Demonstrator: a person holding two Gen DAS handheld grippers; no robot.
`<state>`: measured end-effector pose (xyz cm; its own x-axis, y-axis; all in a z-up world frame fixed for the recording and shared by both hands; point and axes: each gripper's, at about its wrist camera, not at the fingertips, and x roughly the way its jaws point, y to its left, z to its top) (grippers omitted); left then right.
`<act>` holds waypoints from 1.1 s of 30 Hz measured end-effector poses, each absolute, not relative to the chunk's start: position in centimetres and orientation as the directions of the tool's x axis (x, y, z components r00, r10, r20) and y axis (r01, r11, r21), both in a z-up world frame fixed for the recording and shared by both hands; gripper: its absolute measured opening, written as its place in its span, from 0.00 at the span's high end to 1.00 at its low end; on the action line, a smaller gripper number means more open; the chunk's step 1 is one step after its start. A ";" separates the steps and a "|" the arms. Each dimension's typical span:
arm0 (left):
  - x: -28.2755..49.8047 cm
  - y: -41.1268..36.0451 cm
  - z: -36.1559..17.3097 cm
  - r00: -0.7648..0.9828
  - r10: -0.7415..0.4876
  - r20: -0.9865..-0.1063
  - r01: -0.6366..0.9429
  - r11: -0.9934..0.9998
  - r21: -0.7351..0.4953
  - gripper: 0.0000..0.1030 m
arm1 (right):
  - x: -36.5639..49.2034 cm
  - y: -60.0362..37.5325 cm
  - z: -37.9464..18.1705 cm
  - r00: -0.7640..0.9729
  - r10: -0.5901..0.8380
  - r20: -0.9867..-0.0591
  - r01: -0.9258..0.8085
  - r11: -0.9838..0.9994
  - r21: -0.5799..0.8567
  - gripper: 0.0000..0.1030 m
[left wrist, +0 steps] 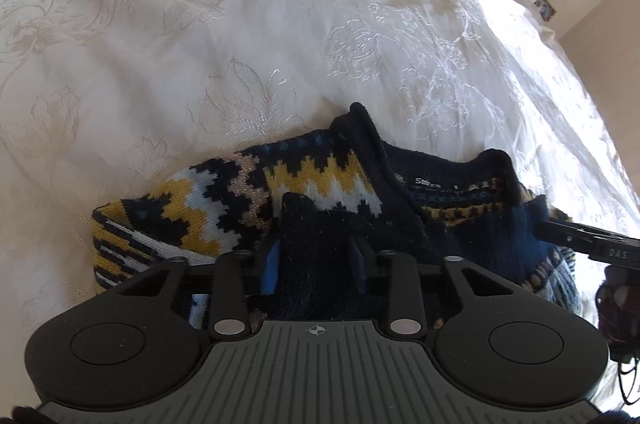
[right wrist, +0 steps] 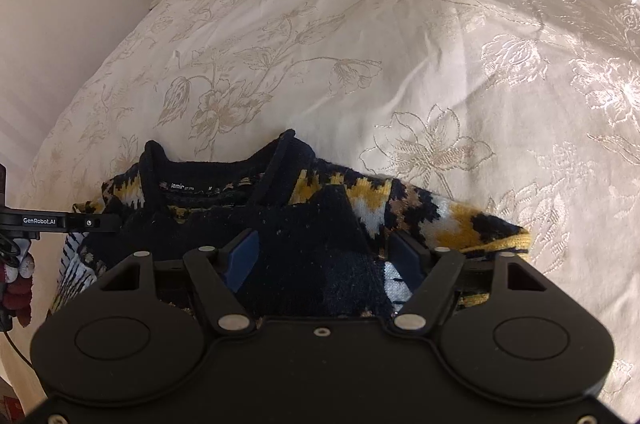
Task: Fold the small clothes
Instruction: 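Lift the hem with both tools and fold it over onto the collar, then open both tools to release the hem on the collar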
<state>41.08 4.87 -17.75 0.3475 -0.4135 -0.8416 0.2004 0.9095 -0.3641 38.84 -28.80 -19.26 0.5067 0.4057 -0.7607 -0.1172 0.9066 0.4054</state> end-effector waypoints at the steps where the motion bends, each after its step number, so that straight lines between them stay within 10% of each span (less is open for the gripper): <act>1: 40.9 4.8 -17.7 0.349 -0.410 -0.843 0.198 0.911 -0.361 0.88 | 38.8 -28.6 -19.1 0.509 0.401 -0.761 -0.126 0.910 0.395 0.53; 2: 40.6 4.6 -17.6 0.358 -0.404 -0.842 0.195 0.914 -0.355 0.89 | 38.7 -28.4 -19.0 0.507 0.395 -0.766 -0.127 0.914 0.386 0.77; 3: 40.2 4.5 -17.4 0.376 -0.394 -0.838 0.195 0.918 -0.344 0.90 | 38.6 -28.2 -18.8 0.502 0.393 -0.771 -0.128 0.915 0.383 0.80; 14: 35.7 3.2 -9.6 0.632 -0.321 -0.705 0.233 0.947 -0.222 0.91 | 36.2 -29.0 -12.8 0.628 0.396 -0.670 -0.116 0.899 0.423 0.82; 22: 41.8 2.0 -13.0 0.569 -0.269 -0.777 0.220 0.960 -0.172 0.91 | 41.8 -28.2 -17.2 0.541 0.342 -0.768 -0.066 0.928 0.367 0.81; 27: 43.8 1.9 -16.8 0.440 -0.220 -0.871 0.184 0.971 -0.153 0.82 | 42.4 -27.7 -19.0 0.499 0.300 -0.813 -0.042 0.945 0.323 0.70; 31: 43.5 3.4 -16.4 0.421 -0.271 -0.866 0.157 0.962 -0.225 0.71 | 41.4 -28.5 -18.2 0.525 0.275 -0.805 -0.006 0.947 0.320 0.15; 33: 43.0 4.0 -15.4 0.423 -0.297 -0.856 0.153 0.955 -0.255 0.62 | 40.3 -29.0 -17.3 0.547 0.273 -0.791 0.005 0.944 0.329 0.11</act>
<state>42.96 4.05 -15.44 0.4227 -0.2968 -0.8563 0.1533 0.9547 -0.2552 40.32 -28.98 -17.31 0.5475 0.2726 -0.7912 0.0053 0.9443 0.3291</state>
